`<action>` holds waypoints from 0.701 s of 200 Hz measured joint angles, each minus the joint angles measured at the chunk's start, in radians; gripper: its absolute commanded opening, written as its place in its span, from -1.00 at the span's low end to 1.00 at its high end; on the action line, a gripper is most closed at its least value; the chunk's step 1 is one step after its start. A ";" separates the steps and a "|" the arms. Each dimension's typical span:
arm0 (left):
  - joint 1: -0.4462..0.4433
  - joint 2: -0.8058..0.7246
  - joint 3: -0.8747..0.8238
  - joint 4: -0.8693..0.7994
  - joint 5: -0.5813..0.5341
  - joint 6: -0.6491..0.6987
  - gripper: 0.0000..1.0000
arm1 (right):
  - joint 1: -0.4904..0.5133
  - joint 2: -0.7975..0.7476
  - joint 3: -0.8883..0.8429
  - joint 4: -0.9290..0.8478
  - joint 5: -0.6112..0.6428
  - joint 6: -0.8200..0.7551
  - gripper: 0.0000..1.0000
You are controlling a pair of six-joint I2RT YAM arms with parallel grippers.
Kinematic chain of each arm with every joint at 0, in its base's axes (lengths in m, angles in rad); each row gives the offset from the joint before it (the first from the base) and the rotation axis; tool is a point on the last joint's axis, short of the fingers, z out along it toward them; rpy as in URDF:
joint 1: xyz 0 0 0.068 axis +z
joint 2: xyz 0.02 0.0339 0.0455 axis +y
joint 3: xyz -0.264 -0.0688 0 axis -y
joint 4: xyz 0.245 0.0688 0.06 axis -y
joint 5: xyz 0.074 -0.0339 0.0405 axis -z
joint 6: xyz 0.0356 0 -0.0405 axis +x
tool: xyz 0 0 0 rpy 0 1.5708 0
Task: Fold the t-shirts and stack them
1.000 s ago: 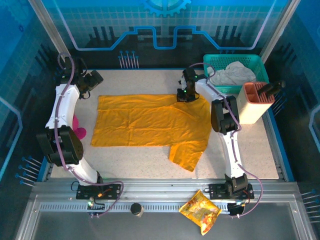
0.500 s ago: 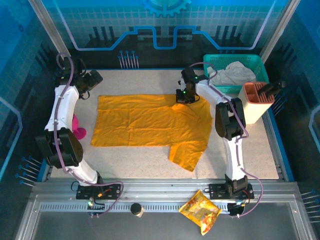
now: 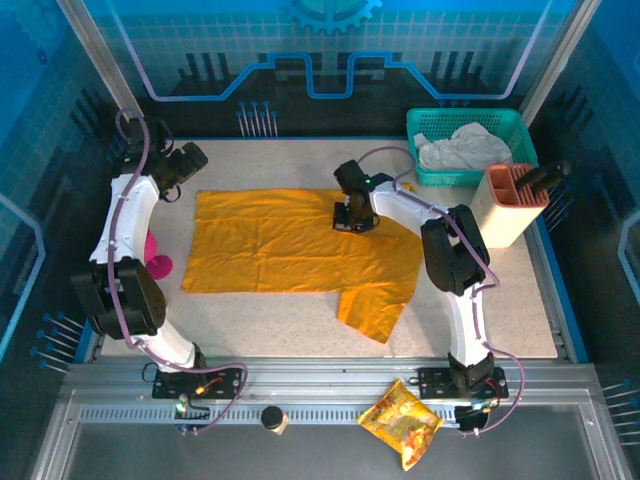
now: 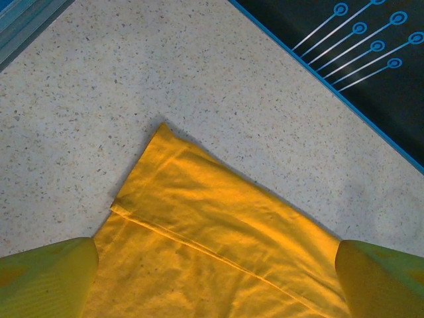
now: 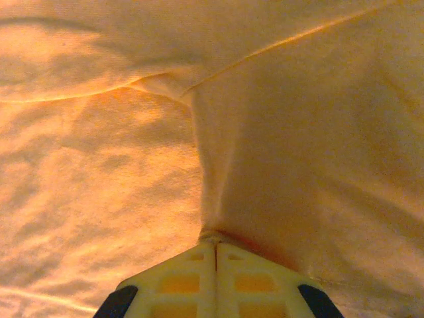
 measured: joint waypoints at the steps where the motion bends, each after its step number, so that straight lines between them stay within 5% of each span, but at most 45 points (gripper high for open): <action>1: 0.000 0.000 0.000 0.000 0.000 0.000 0.86 | 0.000 0.000 -0.001 0.000 0.001 0.002 -0.89; 44: 0.000 0.000 -0.002 0.010 0.000 0.002 0.86 | 0.008 0.000 -0.019 0.025 0.030 0.078 -0.82; 69: 0.000 0.001 -0.002 0.010 0.003 0.005 0.88 | 0.021 0.000 -0.018 0.029 0.035 0.109 -0.20; 83: 0.000 0.001 -0.002 0.010 0.005 0.006 0.92 | 0.028 0.000 -0.017 0.029 0.035 0.109 -0.06; 140: 0.000 -0.044 -0.039 -0.043 0.007 -0.001 0.86 | 0.034 -0.018 -0.017 0.029 0.034 0.060 -0.09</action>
